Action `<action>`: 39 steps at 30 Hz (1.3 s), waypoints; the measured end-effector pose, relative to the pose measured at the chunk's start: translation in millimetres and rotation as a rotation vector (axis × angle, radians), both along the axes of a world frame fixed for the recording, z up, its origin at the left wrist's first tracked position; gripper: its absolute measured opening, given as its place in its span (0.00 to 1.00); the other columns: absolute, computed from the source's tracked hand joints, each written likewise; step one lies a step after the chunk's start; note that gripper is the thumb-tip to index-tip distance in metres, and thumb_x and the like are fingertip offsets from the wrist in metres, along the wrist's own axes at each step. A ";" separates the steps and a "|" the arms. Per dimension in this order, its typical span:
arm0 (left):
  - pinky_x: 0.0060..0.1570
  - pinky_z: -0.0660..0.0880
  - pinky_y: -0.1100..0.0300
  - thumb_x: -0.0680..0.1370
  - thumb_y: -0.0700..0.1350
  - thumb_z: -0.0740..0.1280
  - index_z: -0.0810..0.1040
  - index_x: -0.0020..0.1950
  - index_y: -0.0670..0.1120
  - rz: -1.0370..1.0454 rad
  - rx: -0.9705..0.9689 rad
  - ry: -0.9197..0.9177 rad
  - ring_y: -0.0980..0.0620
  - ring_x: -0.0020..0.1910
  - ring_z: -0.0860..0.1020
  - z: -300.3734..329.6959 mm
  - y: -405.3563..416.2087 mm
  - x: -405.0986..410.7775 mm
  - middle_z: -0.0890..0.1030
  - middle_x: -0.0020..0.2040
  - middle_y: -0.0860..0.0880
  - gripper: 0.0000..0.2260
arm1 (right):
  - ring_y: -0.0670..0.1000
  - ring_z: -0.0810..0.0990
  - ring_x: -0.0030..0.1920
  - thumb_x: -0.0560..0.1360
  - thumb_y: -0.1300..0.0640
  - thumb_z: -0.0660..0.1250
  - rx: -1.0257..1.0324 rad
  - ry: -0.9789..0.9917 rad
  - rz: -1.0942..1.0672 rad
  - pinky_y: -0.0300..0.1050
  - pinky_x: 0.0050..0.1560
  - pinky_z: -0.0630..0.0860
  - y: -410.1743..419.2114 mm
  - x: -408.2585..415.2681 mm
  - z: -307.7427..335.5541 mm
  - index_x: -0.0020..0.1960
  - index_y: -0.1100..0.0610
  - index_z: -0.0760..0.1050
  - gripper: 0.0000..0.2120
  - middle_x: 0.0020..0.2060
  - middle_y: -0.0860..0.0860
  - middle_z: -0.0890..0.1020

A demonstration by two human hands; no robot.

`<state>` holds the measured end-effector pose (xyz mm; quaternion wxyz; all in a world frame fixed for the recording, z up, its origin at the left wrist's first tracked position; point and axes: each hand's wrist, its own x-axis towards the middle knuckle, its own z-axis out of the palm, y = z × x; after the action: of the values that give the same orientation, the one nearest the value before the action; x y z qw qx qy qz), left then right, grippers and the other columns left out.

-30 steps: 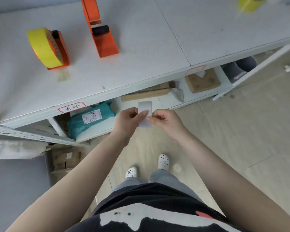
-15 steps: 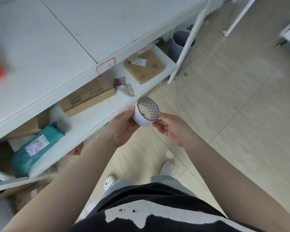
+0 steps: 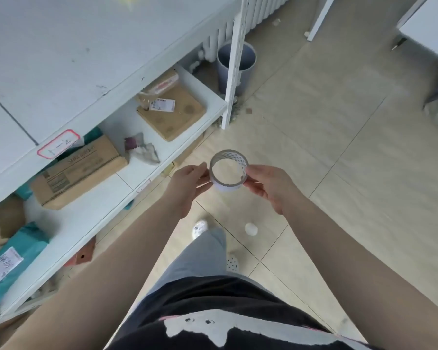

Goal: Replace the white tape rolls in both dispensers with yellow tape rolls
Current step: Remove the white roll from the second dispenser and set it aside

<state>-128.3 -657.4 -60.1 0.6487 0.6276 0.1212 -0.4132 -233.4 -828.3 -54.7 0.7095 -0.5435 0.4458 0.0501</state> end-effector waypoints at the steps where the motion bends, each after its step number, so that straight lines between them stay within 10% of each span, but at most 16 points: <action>1: 0.56 0.78 0.56 0.78 0.44 0.66 0.77 0.49 0.37 -0.016 0.019 -0.016 0.50 0.47 0.81 -1.9 -9.9 8.9 0.82 0.46 0.44 0.09 | 0.52 0.83 0.46 0.74 0.55 0.70 -0.004 -0.001 0.001 0.39 0.46 0.79 -8.6 9.3 -1.3 0.50 0.57 0.82 0.07 0.45 0.56 0.85; 19: 0.51 0.80 0.58 0.74 0.48 0.72 0.78 0.42 0.42 -0.046 0.174 -0.143 0.52 0.41 0.78 3.9 -171.0 201.1 0.79 0.41 0.46 0.10 | 0.51 0.79 0.42 0.74 0.56 0.70 -0.032 -0.017 0.068 0.42 0.48 0.78 -174.1 214.2 3.5 0.46 0.55 0.82 0.03 0.41 0.54 0.83; 39: 0.52 0.80 0.59 0.75 0.40 0.70 0.79 0.43 0.37 0.690 -0.004 -0.092 0.50 0.41 0.80 50.4 -203.1 381.8 0.81 0.41 0.44 0.05 | 0.50 0.81 0.38 0.74 0.54 0.71 -0.068 -0.197 0.681 0.41 0.45 0.79 -226.5 517.8 52.2 0.51 0.56 0.80 0.08 0.39 0.54 0.83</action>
<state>253.5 -860.5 -9.7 0.7562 0.5663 0.2957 -0.1412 284.3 -1054.8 -2.6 0.6731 -0.6866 0.1699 0.2162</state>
